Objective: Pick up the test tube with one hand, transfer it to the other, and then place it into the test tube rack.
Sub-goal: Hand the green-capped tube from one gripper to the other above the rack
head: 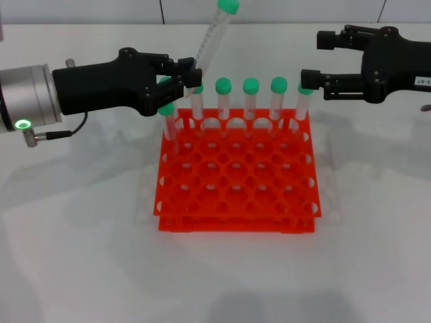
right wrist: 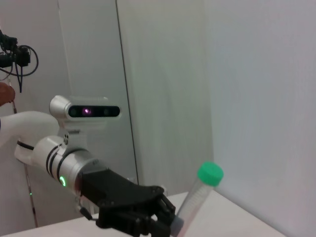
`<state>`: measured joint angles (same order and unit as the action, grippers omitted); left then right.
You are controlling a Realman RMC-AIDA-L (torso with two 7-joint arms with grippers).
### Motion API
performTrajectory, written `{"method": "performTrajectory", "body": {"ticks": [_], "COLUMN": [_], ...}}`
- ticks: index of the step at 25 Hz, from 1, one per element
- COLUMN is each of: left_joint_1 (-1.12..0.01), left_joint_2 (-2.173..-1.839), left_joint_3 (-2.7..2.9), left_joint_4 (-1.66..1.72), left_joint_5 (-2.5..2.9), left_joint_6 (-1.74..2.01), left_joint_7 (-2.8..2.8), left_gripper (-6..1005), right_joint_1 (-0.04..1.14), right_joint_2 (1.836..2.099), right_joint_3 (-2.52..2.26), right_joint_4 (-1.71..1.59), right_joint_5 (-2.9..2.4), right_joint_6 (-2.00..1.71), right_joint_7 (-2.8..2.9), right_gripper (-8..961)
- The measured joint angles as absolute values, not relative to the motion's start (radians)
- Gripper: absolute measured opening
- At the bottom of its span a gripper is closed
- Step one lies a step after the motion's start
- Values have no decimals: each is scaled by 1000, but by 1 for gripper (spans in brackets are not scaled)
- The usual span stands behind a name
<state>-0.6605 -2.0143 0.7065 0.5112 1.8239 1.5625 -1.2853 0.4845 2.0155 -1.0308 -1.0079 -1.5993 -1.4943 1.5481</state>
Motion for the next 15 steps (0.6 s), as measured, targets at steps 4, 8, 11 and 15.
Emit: {"method": "performTrajectory", "body": {"ticks": [4,8,11,15], "left_joint_1": [-660,-660,-661,-663], "left_joint_2": [-2019,-2023,-2026,-2030], "left_joint_3": [708,713,728,736], "left_joint_4": [511,511,511,512], "left_joint_5": [1824,1824,1824,1824], "left_joint_6": [1569,1571,1573,1574], "left_joint_7": [-1276,-1274,-1274,-1274], "left_gripper": [185,184,184,184], "right_joint_1": [503,513,523,539], "right_joint_2": [2016,2018,2018,2018], "right_joint_3": [-1034,-1045,-1057,-1084], "right_joint_4": [-999,-993,-984,-975], "right_joint_5": [-1590,-1565,-1547,-1535], "right_joint_6": [-1486,-1467,-1459,-1450], "right_joint_7": [1548,1551,1554,1555], "right_gripper": [789,786,785,783]}}
